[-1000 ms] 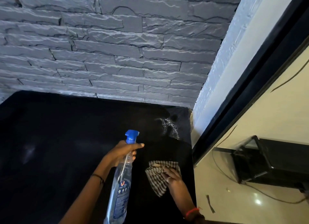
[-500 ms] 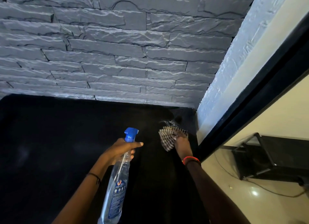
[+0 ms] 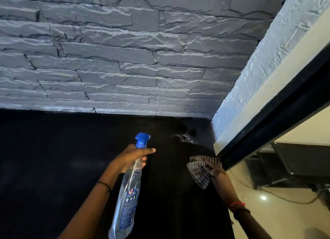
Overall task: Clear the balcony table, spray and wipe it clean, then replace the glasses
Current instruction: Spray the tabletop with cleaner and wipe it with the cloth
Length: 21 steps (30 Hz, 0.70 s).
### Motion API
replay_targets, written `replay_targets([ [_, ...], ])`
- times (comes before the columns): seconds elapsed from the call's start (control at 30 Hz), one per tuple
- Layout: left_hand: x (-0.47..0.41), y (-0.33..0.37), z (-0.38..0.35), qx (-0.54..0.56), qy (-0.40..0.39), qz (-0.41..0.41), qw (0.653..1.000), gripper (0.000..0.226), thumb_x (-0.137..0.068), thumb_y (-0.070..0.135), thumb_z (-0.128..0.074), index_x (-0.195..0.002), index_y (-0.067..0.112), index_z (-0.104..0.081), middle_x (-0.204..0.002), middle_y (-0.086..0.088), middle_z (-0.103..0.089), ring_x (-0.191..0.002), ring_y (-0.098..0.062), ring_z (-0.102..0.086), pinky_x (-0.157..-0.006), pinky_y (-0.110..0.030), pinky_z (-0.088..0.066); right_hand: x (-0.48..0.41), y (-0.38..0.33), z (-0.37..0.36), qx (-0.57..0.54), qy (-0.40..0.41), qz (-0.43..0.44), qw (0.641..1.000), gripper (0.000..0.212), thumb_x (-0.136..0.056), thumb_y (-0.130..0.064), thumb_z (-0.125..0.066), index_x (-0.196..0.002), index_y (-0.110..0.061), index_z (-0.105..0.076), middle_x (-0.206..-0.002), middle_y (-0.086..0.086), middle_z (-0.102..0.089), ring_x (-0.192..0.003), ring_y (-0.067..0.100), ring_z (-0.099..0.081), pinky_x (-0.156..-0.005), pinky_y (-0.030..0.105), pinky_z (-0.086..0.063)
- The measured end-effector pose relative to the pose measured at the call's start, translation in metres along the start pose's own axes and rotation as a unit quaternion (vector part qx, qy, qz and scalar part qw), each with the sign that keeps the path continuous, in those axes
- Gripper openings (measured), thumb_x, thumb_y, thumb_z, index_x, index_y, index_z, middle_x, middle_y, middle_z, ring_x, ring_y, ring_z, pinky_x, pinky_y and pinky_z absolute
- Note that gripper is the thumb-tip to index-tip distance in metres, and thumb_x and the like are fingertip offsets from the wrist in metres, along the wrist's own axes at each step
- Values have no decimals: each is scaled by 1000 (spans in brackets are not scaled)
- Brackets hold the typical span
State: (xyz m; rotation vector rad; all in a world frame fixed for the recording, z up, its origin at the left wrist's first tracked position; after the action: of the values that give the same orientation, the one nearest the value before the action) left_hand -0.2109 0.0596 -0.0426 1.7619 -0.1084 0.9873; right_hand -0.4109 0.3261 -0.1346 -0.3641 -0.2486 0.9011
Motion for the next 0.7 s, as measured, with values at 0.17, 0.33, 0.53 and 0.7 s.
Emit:
replay_targets([
  [0.17, -11, 3, 1, -15, -12, 4, 1000, 32, -75, 22, -79, -88, 12, -51, -55, 0, -50, -45, -12, -48, -50, -25, -43, -86, -6, 20, -13, 20, -88, 996, 49, -74, 13, -50, -116, -8, -64, -130, 14, -56, -124, 31, -48, -111, 30, -26],
  [0.33, -28, 21, 1, -52, -3, -4, 999, 34, -73, 25, -80, -87, 13, -52, -55, 0, -51, -45, -13, -49, -51, -27, -44, -116, -81, -1, -39, -1, -23, 999, 40, -81, 7, -53, -118, -4, -62, -129, 17, -57, -124, 29, -49, -110, 23, -24],
  [0.53, -59, 41, -14, -87, -4, -12, 996, 32, -73, 28, -81, -86, 14, -55, -54, 2, -53, -47, -13, -52, -53, -26, -46, -65, -99, -33, -53, -63, 99, 992, 42, -84, 2, -46, -123, -9, -60, -140, 0, -47, -131, 12, -33, -107, 6, -10],
  [0.7, -83, 59, -48, -123, -32, -11, 992, 32, -73, 31, -79, -88, 17, -55, -57, 2, -53, -51, -13, -53, -60, -27, -45, -32, -39, -21, -47, -54, 53, 996, 49, -83, 0, -48, -128, -17, -56, -142, -6, -41, -132, 11, -31, -107, 1, -4],
])
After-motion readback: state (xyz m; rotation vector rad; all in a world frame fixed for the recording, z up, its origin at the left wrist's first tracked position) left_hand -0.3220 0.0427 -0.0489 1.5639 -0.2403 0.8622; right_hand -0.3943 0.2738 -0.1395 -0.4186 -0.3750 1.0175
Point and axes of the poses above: each hand's wrist, its own x-axis away from the middle knuckle, its own z-axis out of the back of the hand, y = z × x, the point moved 4 cm from there along -x, towards the middle knuckle
